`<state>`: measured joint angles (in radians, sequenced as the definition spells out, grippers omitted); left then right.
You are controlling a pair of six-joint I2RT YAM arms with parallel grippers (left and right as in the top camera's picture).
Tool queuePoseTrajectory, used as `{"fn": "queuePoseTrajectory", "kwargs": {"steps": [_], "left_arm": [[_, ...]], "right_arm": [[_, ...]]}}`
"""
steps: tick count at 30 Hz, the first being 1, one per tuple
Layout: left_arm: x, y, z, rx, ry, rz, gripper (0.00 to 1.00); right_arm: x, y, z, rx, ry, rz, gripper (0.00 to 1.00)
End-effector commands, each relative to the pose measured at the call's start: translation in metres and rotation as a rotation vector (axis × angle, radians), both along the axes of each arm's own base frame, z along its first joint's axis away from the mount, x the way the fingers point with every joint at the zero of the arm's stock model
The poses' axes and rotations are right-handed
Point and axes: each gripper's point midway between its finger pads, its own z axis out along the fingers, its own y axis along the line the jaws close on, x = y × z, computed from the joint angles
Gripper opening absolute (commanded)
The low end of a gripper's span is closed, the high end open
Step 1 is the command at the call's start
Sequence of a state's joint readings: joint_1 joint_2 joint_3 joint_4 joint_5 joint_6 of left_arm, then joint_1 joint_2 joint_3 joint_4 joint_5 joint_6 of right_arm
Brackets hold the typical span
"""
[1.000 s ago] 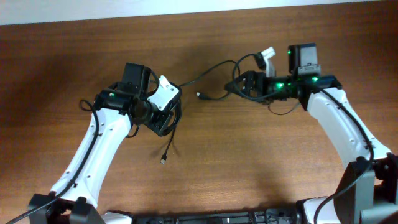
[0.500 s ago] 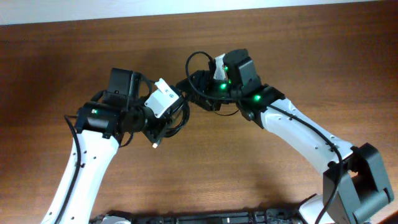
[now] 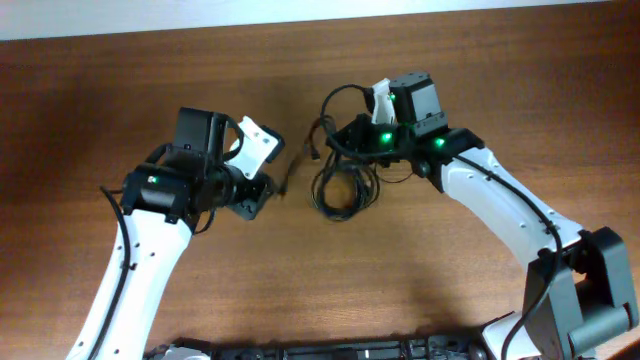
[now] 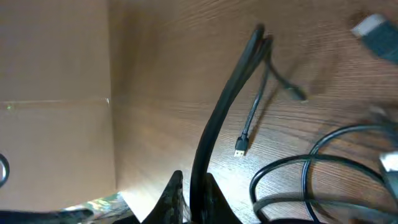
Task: Untangle cables
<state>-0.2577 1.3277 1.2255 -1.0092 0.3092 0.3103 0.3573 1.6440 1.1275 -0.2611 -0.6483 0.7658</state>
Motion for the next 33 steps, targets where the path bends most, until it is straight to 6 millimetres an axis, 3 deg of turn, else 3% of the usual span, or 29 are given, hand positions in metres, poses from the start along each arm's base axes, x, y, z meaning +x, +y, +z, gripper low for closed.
{"fn": "queuePoseTrajectory", "kwargs": {"steps": [1, 3, 6, 8, 9, 11, 14, 15, 17, 18, 22, 24, 25, 26, 27, 28, 29, 31, 32, 33], "left_arm": [[0.016, -0.002, 0.020, -0.062, -0.051, 0.104, 0.62], [0.017, -0.005, 0.022, -0.079, -0.059, 0.095, 0.72], [0.018, -0.005, 0.021, -0.080, -0.058, 0.095, 0.78], [0.017, -0.005, 0.020, -0.078, -0.054, 0.095, 0.82], [0.018, -0.005, 0.018, -0.077, -0.049, 0.096, 0.92], [0.026, -0.007, 0.012, -0.102, -0.018, 0.155, 0.97], [0.044, -0.014, -0.021, -0.128, 0.101, 0.246, 0.96], [0.045, -0.031, -0.031, -0.197, 0.160, 0.200, 0.96], [0.035, -0.065, -0.030, -0.360, 0.229, 0.006, 0.95], [0.031, -0.071, -0.032, -0.391, 0.251, -0.037, 0.94], [0.024, -0.072, -0.079, -0.349, 0.412, -0.018, 0.91], [0.014, -0.087, -0.085, -0.327, 0.420, -0.079, 0.93], [0.011, -0.090, -0.089, -0.287, 0.413, -0.090, 0.76], [0.009, -0.085, -0.100, -0.184, 0.397, -0.076, 0.49], [0.007, -0.080, -0.107, -0.116, 0.389, -0.067, 0.45], [0.004, -0.076, -0.110, -0.074, 0.390, -0.061, 0.30], [0.005, -0.069, -0.114, -0.032, 0.395, -0.021, 0.00], [0.022, -0.012, -0.129, 0.213, 0.358, 0.256, 0.00], [0.028, 0.021, -0.128, 0.286, 0.348, 0.373, 0.00], [0.036, 0.041, -0.119, 0.258, 0.348, 0.440, 0.00]], "right_arm": [[-0.007, 0.008, 0.006, 0.007, -0.081, 0.105, 0.04], [-0.013, 0.017, 0.020, 0.047, -0.188, 0.219, 0.04], [-0.016, 0.040, 0.084, 0.256, -0.421, 0.362, 0.04], [-0.027, 0.046, 0.112, 0.353, -0.525, 0.462, 0.04], [-0.031, 0.047, 0.118, 0.373, -0.553, 0.491, 0.04], [-0.036, 0.047, 0.119, 0.378, -0.590, 0.533, 0.04], [-0.040, 0.047, 0.120, 0.389, -0.593, 0.554, 0.04], [-0.041, 0.047, 0.121, 0.391, -0.593, 0.557, 0.04], [-0.040, 0.048, 0.125, 0.393, -0.623, 0.560, 0.04], [-0.039, 0.048, 0.126, 0.395, -0.635, 0.561, 0.04], [-0.031, 0.038, 0.129, 0.389, -0.660, 0.537, 0.04], [-0.029, 0.036, 0.130, 0.386, -0.662, 0.530, 0.04], [-0.028, 0.036, 0.131, 0.387, -0.677, 0.532, 0.04], [-0.026, 0.034, 0.136, 0.388, -0.708, 0.530, 0.04], [-0.021, 0.028, 0.138, 0.382, -0.731, 0.515, 0.04], [-0.012, 0.017, 0.138, 0.370, -0.736, 0.485, 0.04], [-0.004, 0.005, 0.138, 0.358, -0.741, 0.456, 0.04], [0.023, -0.037, 0.135, 0.311, -0.733, 0.340, 0.04], [0.046, -0.070, 0.120, 0.249, -0.662, 0.198, 0.04], [0.070, -0.109, 0.091, 0.130, -0.563, 0.015, 0.04]]}}
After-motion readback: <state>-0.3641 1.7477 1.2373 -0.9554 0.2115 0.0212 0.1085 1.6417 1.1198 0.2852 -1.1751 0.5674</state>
